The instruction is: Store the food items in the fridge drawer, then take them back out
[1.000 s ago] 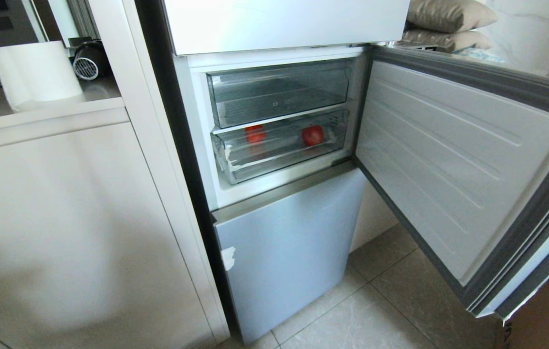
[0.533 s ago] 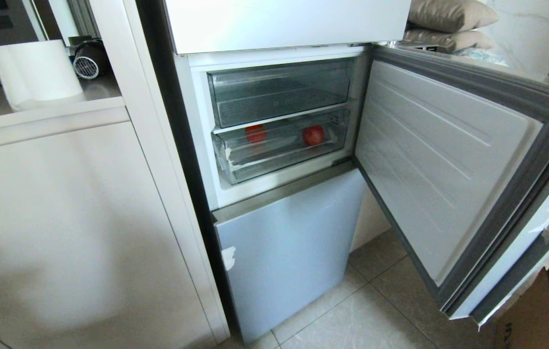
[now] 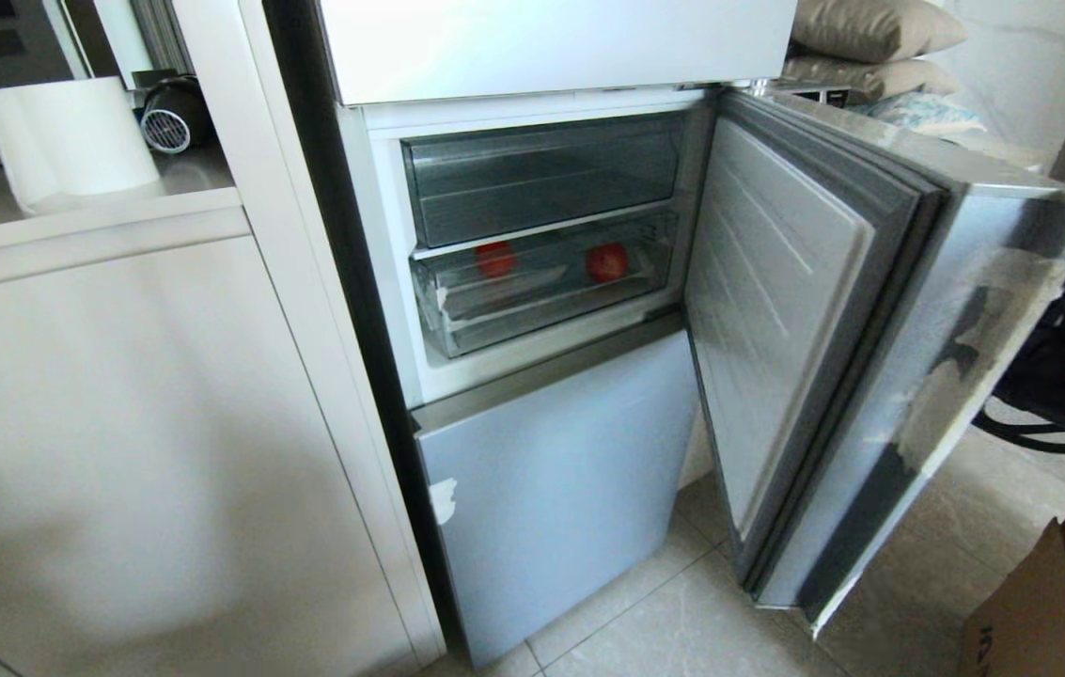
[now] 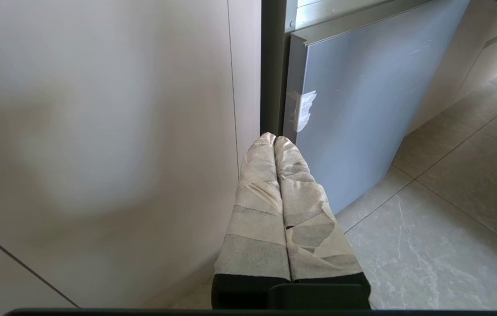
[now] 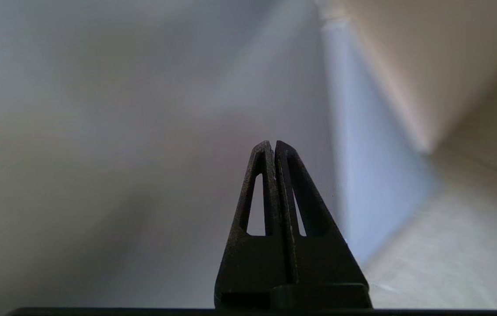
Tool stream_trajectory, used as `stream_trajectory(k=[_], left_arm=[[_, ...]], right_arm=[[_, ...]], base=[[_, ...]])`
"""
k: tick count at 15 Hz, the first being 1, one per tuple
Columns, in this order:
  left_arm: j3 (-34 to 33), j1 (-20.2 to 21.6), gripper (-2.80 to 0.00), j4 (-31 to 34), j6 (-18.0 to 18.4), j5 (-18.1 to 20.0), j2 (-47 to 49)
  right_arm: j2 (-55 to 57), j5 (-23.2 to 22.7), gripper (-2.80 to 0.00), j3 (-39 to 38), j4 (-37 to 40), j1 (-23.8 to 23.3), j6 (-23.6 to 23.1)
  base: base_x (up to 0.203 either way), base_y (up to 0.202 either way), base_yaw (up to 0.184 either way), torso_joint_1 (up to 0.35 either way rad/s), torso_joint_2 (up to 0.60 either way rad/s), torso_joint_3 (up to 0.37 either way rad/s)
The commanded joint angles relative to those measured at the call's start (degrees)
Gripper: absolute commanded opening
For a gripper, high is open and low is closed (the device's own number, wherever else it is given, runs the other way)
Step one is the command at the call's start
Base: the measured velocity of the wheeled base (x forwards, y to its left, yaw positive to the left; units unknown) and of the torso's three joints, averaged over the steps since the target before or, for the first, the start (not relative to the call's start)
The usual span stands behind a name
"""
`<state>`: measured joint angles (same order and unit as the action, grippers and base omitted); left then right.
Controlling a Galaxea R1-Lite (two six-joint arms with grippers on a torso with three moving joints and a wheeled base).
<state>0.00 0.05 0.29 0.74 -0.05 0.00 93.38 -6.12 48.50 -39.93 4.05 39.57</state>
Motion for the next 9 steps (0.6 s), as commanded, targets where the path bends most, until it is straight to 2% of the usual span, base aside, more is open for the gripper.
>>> stream_trajectory(k=[1,5,9], left_arm=[[0.0,0.0,-2.8,0.0,0.0,0.0,0.1],[0.0,0.0,-2.8,0.0,0.0,0.0,0.1],[0.0,0.0,-2.8,0.0,0.0,0.0,0.1]], right_arm=[[-1.0,0.7,-2.8,1.7,-0.5,6.9,0.1],[7.2,7.4,-2.8,11.5,-0.6,17.0,-4.9],[19.8,7.5,-2.8,26.8,-0.8,23.1,-6.3]], base=[[0.0,0.0,0.0,0.0,0.0,0.0],[0.0,0.0,0.0,0.0,0.0,0.0],[0.0,0.0,0.0,0.0,0.0,0.0]])
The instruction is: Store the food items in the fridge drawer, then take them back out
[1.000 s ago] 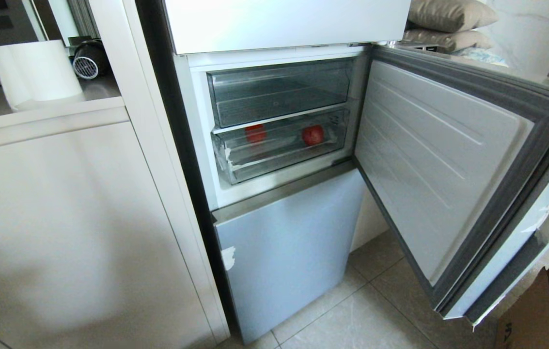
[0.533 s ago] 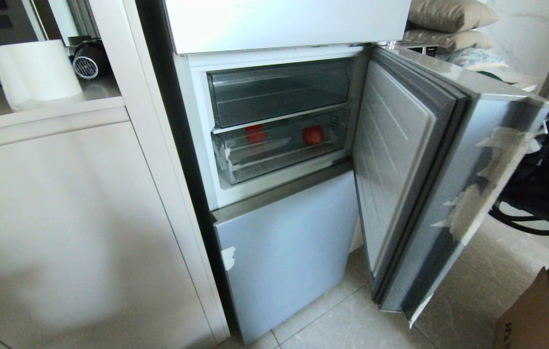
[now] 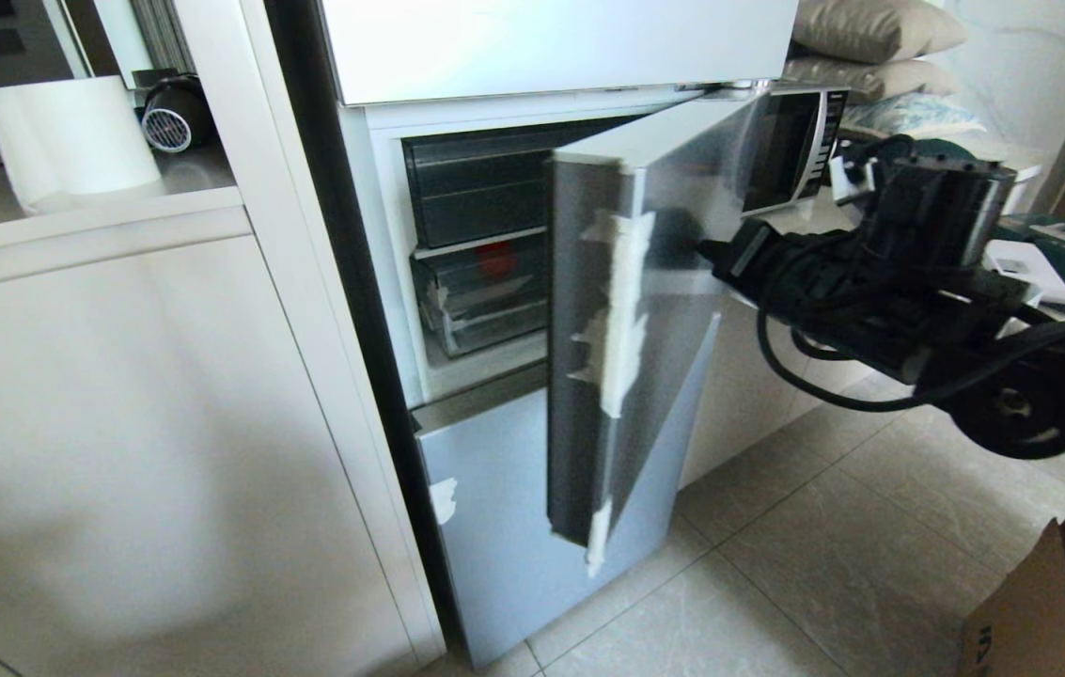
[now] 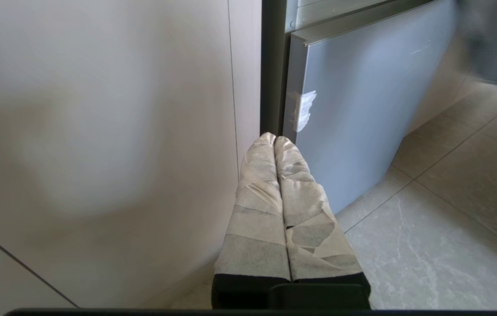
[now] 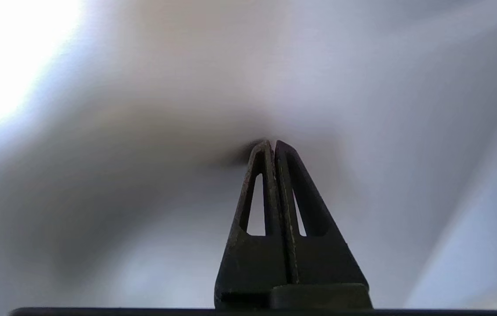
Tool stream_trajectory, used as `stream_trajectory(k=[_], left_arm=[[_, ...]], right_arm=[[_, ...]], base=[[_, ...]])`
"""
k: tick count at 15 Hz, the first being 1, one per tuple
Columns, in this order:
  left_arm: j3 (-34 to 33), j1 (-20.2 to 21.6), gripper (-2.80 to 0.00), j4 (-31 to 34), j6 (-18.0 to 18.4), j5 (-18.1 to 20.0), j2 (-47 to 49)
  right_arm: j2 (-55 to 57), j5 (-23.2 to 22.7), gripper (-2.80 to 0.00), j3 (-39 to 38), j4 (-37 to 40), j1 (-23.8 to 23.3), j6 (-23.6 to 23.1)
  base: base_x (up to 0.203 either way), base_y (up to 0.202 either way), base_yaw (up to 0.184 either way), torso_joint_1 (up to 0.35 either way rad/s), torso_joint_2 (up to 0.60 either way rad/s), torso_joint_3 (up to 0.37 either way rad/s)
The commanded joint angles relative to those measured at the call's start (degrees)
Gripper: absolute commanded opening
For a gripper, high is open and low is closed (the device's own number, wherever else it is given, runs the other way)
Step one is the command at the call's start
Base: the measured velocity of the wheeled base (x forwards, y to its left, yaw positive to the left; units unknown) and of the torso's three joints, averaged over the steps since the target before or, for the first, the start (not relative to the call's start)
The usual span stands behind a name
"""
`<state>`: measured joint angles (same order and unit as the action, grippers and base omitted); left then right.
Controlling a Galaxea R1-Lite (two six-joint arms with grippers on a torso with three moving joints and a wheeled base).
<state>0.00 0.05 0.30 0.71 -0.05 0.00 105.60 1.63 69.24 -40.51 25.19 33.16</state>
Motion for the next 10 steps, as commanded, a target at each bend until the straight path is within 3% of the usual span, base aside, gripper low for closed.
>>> stream_trajectory(k=[1,5,7,10], left_arm=[[0.0,0.0,-2.8,0.0,0.0,0.0,0.1],[0.0,0.0,-2.8,0.0,0.0,0.0,0.1],[0.0,0.0,-2.8,0.0,0.0,0.0,0.1],[0.0,0.0,-2.8,0.0,0.0,0.0,0.1]], right_arm=[[11.2,-2.1,-2.8,10.7,-0.3,2.6,0.0],[23.9,-17.2,-2.8,25.8,-3.4,2.0,0.5],[27.9,-18.9,-2.8,31.9,-4.7,1.5,0.8],[27.9,-19.3,-2.8,31.8,-8.1,1.4,0.6]], base=[[0.0,0.0,0.0,0.0,0.0,0.0],[0.0,0.0,0.0,0.0,0.0,0.0],[0.0,0.0,0.0,0.0,0.0,0.0],[0.0,0.0,0.0,0.0,0.0,0.0]])
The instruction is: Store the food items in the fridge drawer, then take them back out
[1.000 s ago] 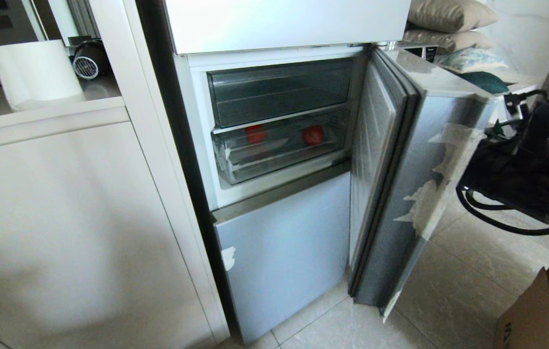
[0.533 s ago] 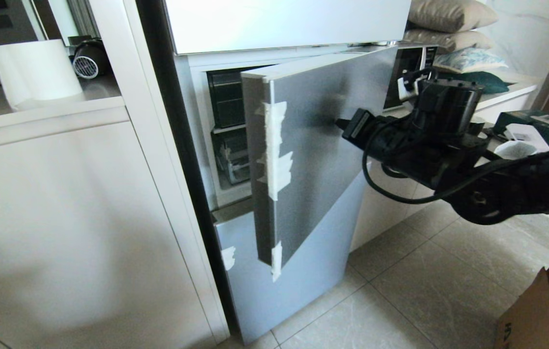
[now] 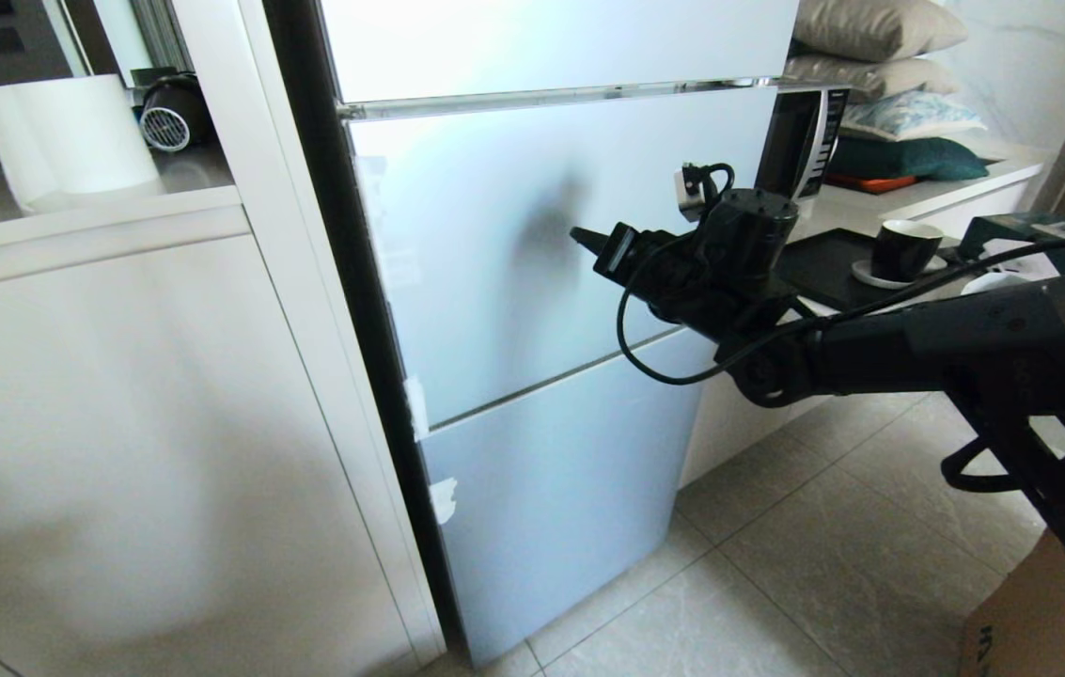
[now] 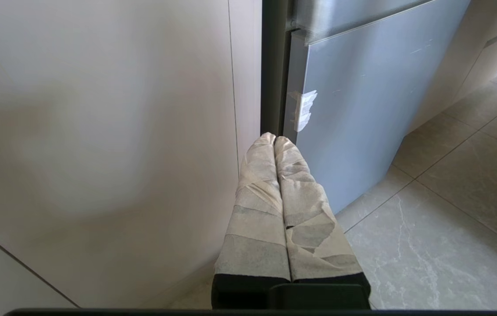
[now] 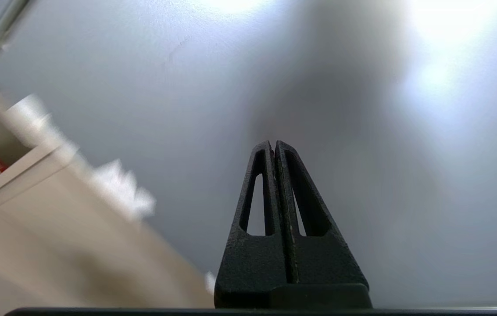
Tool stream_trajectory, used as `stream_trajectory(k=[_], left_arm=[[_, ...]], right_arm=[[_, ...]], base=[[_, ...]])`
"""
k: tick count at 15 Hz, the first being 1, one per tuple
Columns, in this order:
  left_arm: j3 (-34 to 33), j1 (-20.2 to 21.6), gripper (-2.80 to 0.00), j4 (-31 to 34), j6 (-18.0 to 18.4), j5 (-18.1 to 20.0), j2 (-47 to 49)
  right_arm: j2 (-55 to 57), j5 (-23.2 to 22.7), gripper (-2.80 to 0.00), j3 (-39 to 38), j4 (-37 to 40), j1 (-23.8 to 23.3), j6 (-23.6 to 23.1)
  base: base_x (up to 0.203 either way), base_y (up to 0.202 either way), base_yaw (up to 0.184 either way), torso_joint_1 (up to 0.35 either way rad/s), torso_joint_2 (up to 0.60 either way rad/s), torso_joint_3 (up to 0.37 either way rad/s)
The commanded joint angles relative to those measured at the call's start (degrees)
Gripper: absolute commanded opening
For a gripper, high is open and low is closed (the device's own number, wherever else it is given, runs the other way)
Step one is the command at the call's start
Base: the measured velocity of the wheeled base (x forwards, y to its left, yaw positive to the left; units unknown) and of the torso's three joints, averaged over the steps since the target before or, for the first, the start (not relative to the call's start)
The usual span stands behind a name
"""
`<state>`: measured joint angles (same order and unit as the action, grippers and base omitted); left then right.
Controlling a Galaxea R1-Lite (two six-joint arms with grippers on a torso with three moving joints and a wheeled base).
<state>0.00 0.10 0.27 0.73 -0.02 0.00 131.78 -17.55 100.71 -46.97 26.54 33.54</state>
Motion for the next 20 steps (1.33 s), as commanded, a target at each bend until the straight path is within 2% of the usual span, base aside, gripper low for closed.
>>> stream_trajectory(k=[1,3,5,7,9,10,12,14,15,18,20], left_arm=[[0.0,0.0,-2.8,0.0,0.1,-0.1,0.1],[0.0,0.0,-2.8,0.1,0.0,-0.1,0.1],[0.0,0.0,-2.8,0.0,0.0,-0.1,0.1],[0.0,0.0,-2.8,0.0,0.0,-0.1,0.1],[0.0,0.0,-2.8,0.0,0.0,-0.1,0.1],[0.0,0.0,-2.8,0.0,0.0,-0.1,0.1],[0.0,0.0,-2.8,0.1,0.0,-0.1,0.1],[0.0,0.0,-2.8,0.0,0.0,0.0,0.1],[0.0,0.0,-2.8,0.0,0.0,-0.1,0.1],[0.0,0.0,-2.8,0.0,0.0,0.0,0.1],[0.0,0.0,-2.8,0.0,0.0,-0.1,0.1]], right_arm=[[1.7,0.0,-2.8,-0.6,-2.7,0.0,0.2],[0.2,0.1,-2.8,-3.4,-3.4,-0.2,0.2],[-5.5,0.8,-2.8,-11.4,-3.6,-0.2,-0.2],[-16.8,1.3,-2.8,-22.8,-4.0,-0.2,-1.5],[-30.4,2.3,-2.8,-37.0,-3.8,-0.2,-5.9],[-37.7,4.3,-2.8,-44.3,-3.1,-0.2,-8.8],[-51.8,12.8,-2.8,-61.0,-1.4,-0.4,-15.6],[-65.4,18.4,-2.8,-74.5,1.2,-3.9,-21.3],[-72.9,19.2,-2.8,-79.2,4.0,-7.0,-23.6],[-94.6,17.9,-2.8,-89.5,16.6,-15.8,-29.1],[-108.0,17.0,-2.8,-94.8,24.7,-19.5,-32.4]], base=[[0.0,0.0,0.0,0.0,0.0,0.0],[0.0,0.0,0.0,0.0,0.0,0.0],[0.0,0.0,0.0,0.0,0.0,0.0],[0.0,0.0,0.0,0.0,0.0,0.0],[0.0,0.0,0.0,0.0,0.0,0.0],[0.0,0.0,0.0,0.0,0.0,0.0],[0.0,0.0,0.0,0.0,0.0,0.0],[0.0,0.0,0.0,0.0,0.0,0.0],[0.0,0.0,0.0,0.0,0.0,0.0],[0.0,0.0,0.0,0.0,0.0,0.0],[0.0,0.0,0.0,0.0,0.0,0.0]])
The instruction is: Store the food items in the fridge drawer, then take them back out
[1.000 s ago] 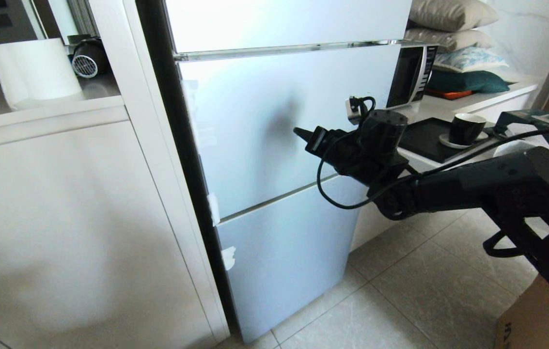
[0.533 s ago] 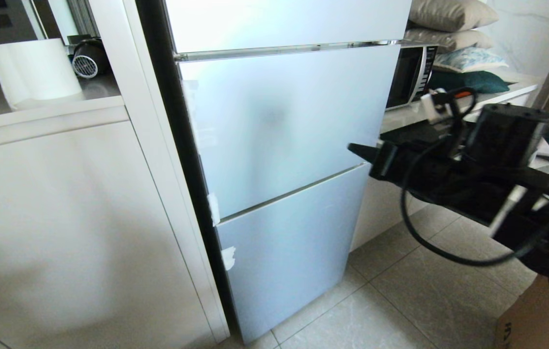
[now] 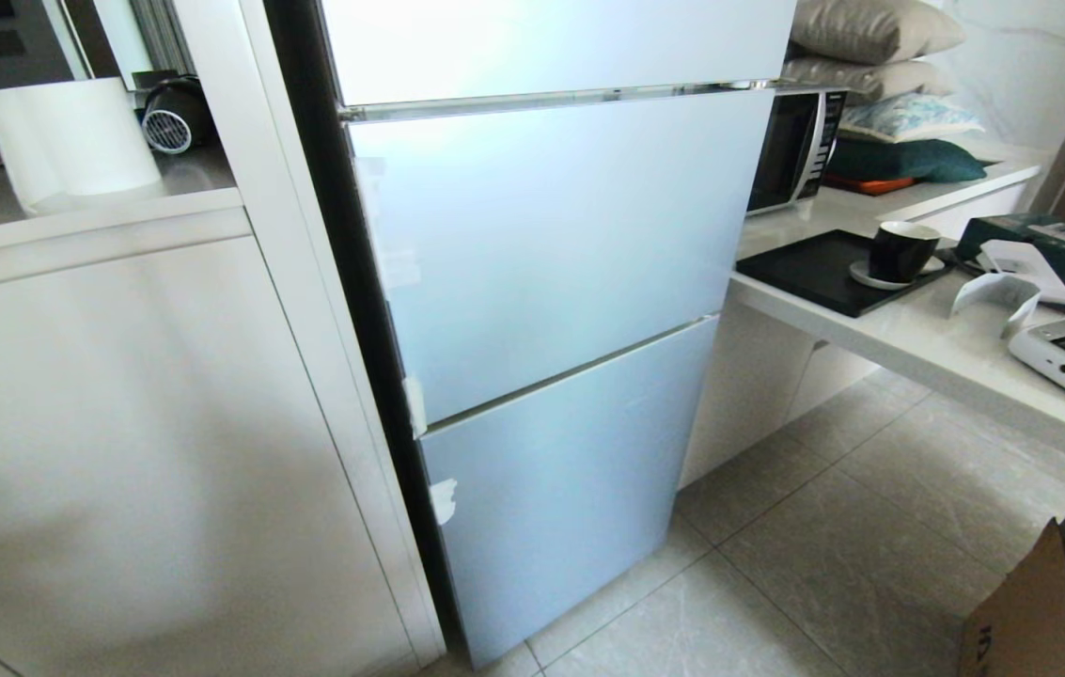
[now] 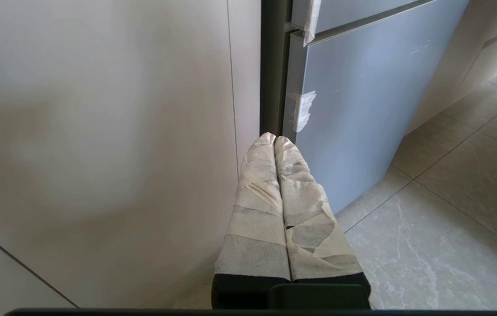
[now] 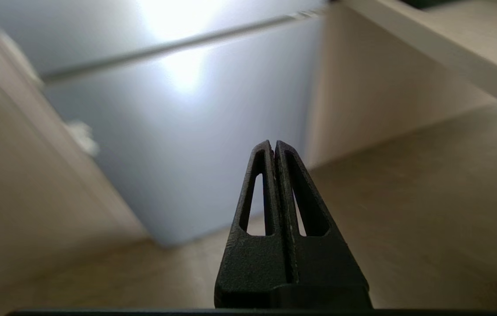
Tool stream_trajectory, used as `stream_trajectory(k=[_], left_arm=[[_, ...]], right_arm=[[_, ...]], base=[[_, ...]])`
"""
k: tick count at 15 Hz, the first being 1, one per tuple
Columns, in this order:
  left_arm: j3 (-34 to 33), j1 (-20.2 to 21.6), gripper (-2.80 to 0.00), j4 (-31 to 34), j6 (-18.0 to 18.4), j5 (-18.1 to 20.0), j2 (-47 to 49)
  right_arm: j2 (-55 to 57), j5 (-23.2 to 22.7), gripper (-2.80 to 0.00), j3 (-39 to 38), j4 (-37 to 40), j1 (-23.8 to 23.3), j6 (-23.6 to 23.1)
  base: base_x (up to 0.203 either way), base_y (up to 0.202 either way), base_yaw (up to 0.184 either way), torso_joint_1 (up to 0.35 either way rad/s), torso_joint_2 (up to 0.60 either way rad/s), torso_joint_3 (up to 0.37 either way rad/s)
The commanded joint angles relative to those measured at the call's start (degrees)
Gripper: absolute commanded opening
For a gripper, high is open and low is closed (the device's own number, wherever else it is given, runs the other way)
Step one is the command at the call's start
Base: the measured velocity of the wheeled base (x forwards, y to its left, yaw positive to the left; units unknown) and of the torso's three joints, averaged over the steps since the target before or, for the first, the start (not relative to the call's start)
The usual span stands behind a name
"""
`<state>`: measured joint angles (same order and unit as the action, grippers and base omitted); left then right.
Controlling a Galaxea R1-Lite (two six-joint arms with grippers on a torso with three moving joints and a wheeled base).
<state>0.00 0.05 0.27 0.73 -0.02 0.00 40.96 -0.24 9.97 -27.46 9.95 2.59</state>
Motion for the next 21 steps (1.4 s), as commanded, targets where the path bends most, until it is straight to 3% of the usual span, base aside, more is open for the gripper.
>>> stream_trajectory(k=[1,4,7,10,21], left_arm=[[0.0,0.0,-2.8,0.0,0.0,-0.1,0.1],[0.0,0.0,-2.8,0.1,0.0,0.0,0.1],[0.0,0.0,-2.8,0.1,0.0,-0.1,0.1],[0.0,0.0,-2.8,0.0,0.0,0.0,0.1],[0.0,0.0,-2.8,0.1,0.1,-0.1,0.1]], right_arm=[[-23.1,-0.7,-2.8,-5.8,9.7,-4.5,-2.9],[-38.3,-2.1,-2.8,-8.5,21.6,-8.1,-8.4],[-41.0,-2.6,-2.8,-10.0,27.7,-10.0,-9.6],[-41.0,-2.1,-2.8,-10.0,27.6,-10.0,-6.2],[-41.0,0.2,-2.8,-10.0,27.5,-10.0,-3.1]], base=[[0.0,0.0,0.0,0.0,0.0,0.0],[0.0,0.0,0.0,0.0,0.0,0.0],[0.0,0.0,0.0,0.0,0.0,0.0],[0.0,0.0,0.0,0.0,0.0,0.0],[0.0,0.0,0.0,0.0,0.0,0.0]])
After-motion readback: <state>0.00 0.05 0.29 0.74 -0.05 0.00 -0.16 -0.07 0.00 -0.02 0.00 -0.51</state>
